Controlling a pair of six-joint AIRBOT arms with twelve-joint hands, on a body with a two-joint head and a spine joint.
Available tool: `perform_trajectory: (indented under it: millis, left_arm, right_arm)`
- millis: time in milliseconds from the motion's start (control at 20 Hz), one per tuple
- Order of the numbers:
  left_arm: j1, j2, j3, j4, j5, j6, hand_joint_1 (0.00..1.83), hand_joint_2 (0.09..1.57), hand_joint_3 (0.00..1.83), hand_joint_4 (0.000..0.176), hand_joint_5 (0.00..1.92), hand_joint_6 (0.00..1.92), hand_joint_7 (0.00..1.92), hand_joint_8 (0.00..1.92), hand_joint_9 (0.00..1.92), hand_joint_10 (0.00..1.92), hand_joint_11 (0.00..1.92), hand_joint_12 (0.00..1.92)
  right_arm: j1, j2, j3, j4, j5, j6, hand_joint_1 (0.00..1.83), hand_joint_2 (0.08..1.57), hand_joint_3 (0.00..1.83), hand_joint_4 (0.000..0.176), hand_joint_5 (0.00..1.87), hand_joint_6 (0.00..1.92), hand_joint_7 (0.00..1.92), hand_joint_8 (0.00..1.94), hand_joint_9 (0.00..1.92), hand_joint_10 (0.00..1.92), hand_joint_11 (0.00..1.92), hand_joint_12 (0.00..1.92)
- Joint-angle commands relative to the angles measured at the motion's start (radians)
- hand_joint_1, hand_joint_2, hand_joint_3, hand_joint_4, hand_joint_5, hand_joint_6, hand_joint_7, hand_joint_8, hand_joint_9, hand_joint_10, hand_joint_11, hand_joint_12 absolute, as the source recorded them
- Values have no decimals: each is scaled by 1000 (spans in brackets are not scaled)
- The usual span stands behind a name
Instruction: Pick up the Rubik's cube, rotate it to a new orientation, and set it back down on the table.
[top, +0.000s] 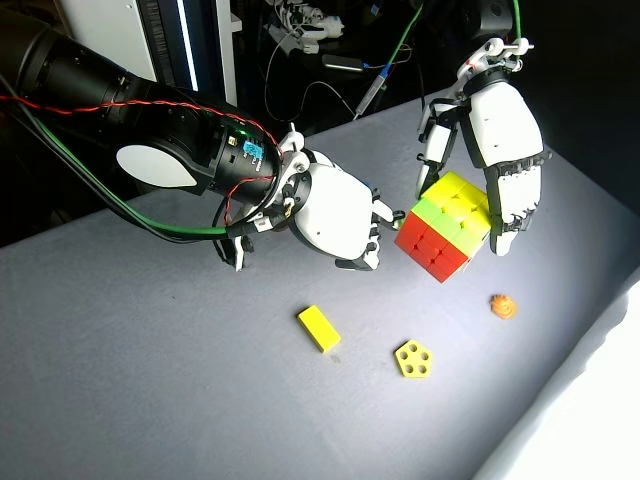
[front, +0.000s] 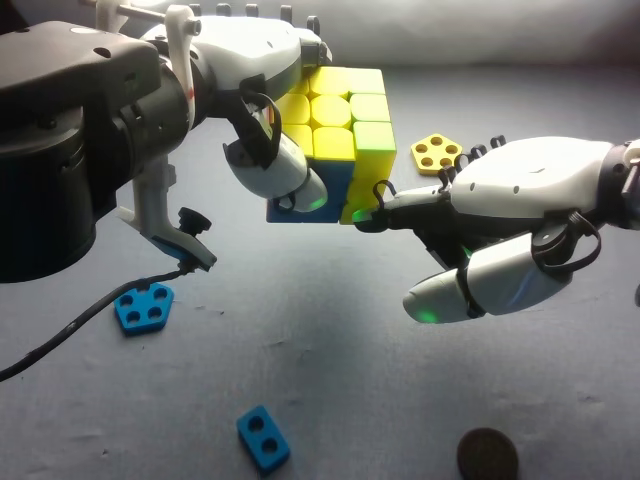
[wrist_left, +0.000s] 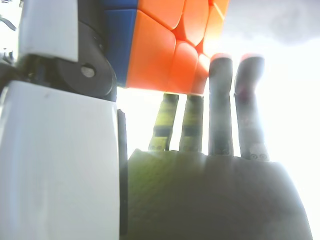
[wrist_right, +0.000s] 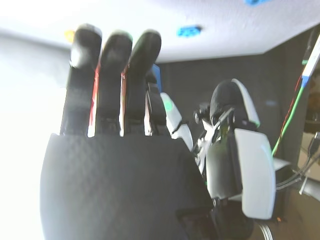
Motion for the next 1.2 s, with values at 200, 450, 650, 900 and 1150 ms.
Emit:
perform_trajectory:
  millis: [200, 450, 650, 900, 1150]
  left_arm:
    - [-19, 6, -3, 38, 33, -13, 1024, 1406, 1, 10, 510, 1672, 481, 1851, 351, 1921, 380, 1921]
    - [-18, 7, -5, 37, 31, -14, 1020, 1411, 2, 4, 502, 1673, 475, 1871, 351, 1921, 375, 1921]
    - [-6, 7, -5, 54, 31, -44, 1031, 1402, 0, 0, 512, 1648, 492, 1856, 349, 1921, 354, 1921]
    - [34, 10, -5, 126, 31, -136, 1042, 1399, 0, 0, 523, 1608, 492, 1875, 350, 1921, 374, 1921]
    - [117, 12, 0, 284, 32, -327, 1021, 1412, 3, 1, 504, 1669, 471, 1876, 358, 1921, 380, 1921]
  right_arm:
    - [-8, 32, -22, 72, 56, 5, 243, 1211, 0, 0, 103, 2, 582, 1541, 534, 1829, 507, 1921]
    - [-18, 212, -194, 80, 30, 5, 223, 1215, 0, 0, 109, 3, 598, 1531, 535, 1845, 506, 1921]
    - [-17, 328, -230, 80, 20, 14, 216, 1213, 0, 0, 106, 5, 606, 1552, 562, 1853, 535, 1921]
    - [14, 395, -229, 80, 14, 13, 269, 1199, 0, 0, 147, 19, 586, 1460, 522, 1807, 481, 1921]
    - [37, 412, -196, 79, 68, -17, 184, 1206, 1, 0, 160, 12, 321, 873, 293, 1460, 190, 1863]
